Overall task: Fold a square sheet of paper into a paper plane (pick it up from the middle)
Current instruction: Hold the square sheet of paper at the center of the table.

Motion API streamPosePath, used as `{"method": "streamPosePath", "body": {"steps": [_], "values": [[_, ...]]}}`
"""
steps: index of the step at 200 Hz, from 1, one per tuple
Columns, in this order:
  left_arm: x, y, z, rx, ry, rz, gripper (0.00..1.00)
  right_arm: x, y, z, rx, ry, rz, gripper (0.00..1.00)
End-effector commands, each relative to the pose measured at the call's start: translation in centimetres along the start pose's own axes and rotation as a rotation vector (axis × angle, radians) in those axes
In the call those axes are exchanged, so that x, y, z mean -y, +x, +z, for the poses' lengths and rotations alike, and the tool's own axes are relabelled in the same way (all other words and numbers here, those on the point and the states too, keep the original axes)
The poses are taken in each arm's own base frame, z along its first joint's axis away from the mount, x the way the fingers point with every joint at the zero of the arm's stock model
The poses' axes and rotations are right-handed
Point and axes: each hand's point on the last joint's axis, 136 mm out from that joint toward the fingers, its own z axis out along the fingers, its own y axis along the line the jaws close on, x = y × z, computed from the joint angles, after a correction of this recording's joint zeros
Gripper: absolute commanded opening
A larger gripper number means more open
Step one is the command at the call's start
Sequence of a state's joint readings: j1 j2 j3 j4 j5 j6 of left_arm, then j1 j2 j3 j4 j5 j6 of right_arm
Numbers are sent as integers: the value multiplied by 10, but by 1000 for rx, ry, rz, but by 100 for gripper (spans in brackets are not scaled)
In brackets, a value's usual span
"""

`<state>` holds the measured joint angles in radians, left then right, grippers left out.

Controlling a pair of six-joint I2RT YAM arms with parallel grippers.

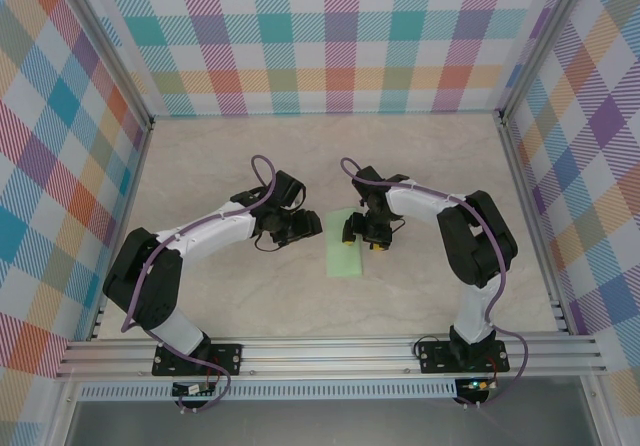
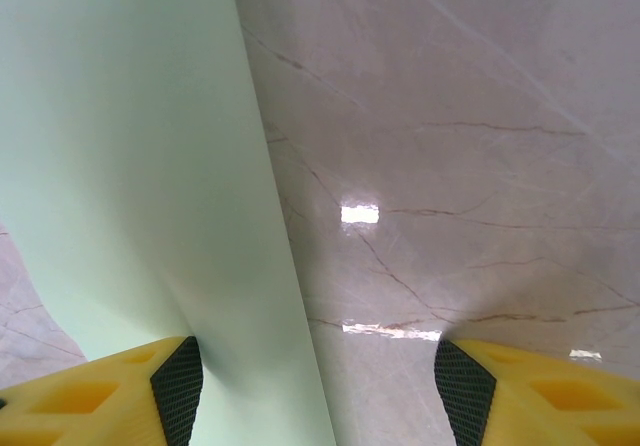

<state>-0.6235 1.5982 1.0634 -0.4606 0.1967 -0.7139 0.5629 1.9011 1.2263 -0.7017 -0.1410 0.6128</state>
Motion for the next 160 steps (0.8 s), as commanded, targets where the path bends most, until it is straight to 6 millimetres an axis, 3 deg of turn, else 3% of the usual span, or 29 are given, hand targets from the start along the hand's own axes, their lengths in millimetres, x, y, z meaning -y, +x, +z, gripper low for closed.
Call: {"method": "streamPosePath", "body": {"steps": [1,59,160], "values": [[7,-3,-5,24,9,15,58,23,14,30,-73,81,30,68],[5,-4,-6,37,-1,5,58,24,14,31,-76,86,39,68],[-17,-14,-23,136,-99,-31,57,22,13,30,-93,88,28,69]]}}
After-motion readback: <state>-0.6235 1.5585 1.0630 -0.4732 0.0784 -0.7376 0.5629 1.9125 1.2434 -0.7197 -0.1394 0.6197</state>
